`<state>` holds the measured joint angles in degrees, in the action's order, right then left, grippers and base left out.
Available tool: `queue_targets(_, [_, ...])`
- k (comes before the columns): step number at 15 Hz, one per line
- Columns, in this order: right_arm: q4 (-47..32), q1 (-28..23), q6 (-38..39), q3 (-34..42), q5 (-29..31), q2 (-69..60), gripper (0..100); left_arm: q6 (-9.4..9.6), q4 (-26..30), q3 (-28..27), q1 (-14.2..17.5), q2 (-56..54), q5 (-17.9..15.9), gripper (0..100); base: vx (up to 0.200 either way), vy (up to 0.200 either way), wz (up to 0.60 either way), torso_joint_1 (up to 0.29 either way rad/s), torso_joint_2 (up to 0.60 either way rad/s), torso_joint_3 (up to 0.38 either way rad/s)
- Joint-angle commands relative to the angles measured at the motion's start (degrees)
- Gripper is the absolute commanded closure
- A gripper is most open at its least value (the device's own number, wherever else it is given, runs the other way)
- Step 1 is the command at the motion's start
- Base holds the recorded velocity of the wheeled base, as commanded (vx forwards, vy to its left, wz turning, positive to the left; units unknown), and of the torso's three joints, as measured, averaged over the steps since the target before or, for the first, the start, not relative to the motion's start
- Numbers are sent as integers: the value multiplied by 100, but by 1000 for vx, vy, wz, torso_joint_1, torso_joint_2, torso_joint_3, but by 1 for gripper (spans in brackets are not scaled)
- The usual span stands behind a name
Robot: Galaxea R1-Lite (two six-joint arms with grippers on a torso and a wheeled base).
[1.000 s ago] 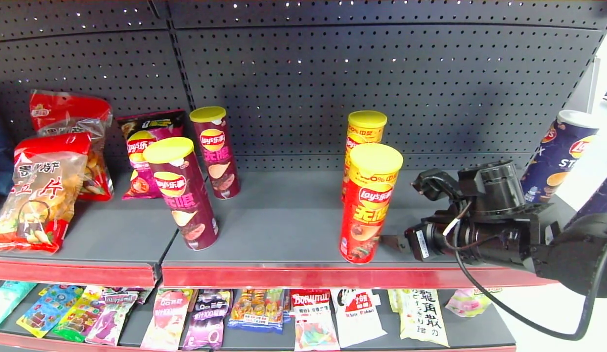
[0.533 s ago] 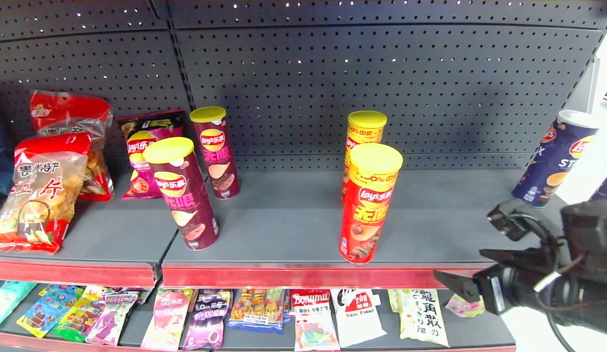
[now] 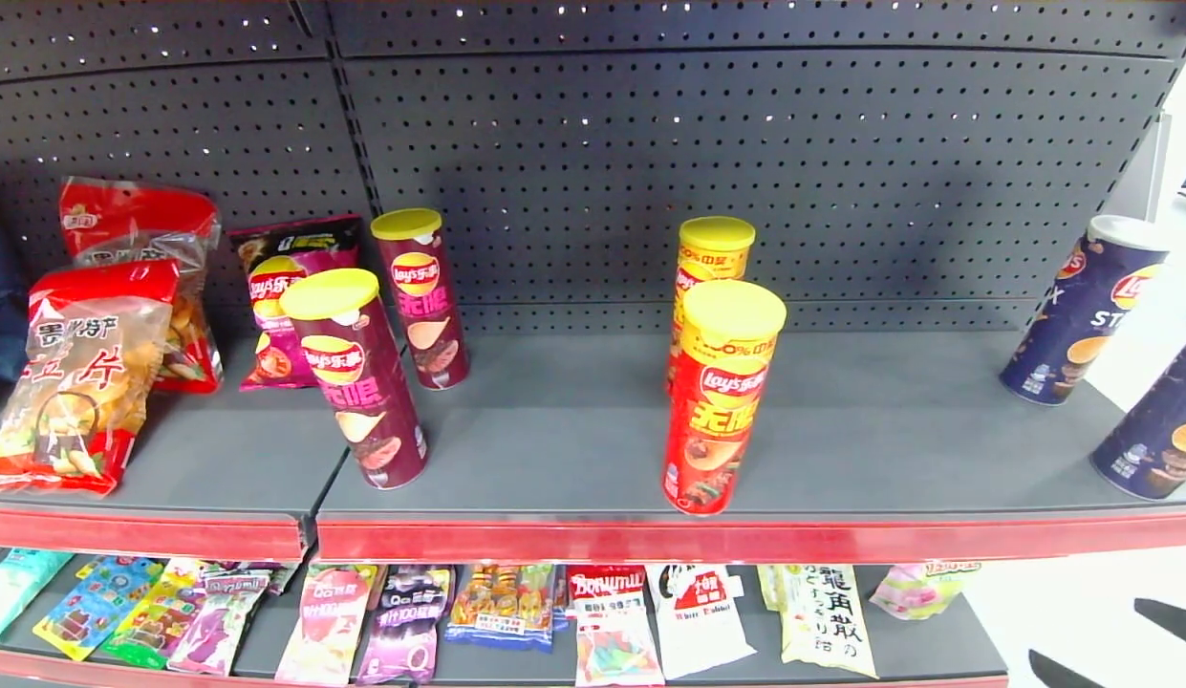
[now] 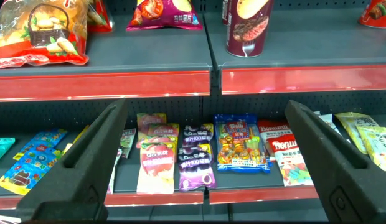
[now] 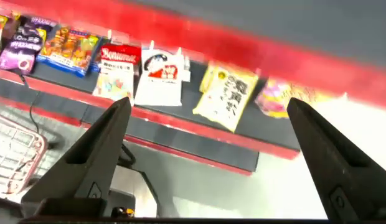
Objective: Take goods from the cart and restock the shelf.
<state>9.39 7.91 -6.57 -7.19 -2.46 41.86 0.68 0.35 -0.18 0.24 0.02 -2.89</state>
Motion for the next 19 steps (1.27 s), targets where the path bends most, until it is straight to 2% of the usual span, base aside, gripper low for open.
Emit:
queue_targets(1, [-657, -712, 147, 376, -360, -2560, 0, 2, 0, 1, 2, -2, -1, 0, 0, 0, 0, 0, 0, 0])
queue_targets(3, [-728, -703, 534, 649, -378, -3606, 0, 2, 0, 1, 2, -2, -1, 0, 0, 0, 0, 0, 0, 0])
queue_targets(5, [-816, -765, 543, 640, -351, -4169, 0, 2, 0, 1, 2, -2, -1, 0, 0, 0, 0, 0, 0, 0])
queue_targets(8, [-939, -765, 868, 719, 18, -4186, 0, 2, 0, 1, 2, -2, -1, 0, 0, 0, 0, 0, 0, 0])
queue_targets(11, [-947, -765, 648, 719, 35, -4186, 0, 2, 0, 1, 2, -2, -1, 0, 0, 0, 0, 0, 0, 0])
queue_targets(19, [-956, -765, 657, 719, 158, -4186, 0, 2, 0, 1, 2, -2, -1, 0, 0, 0, 0, 0, 0, 0])
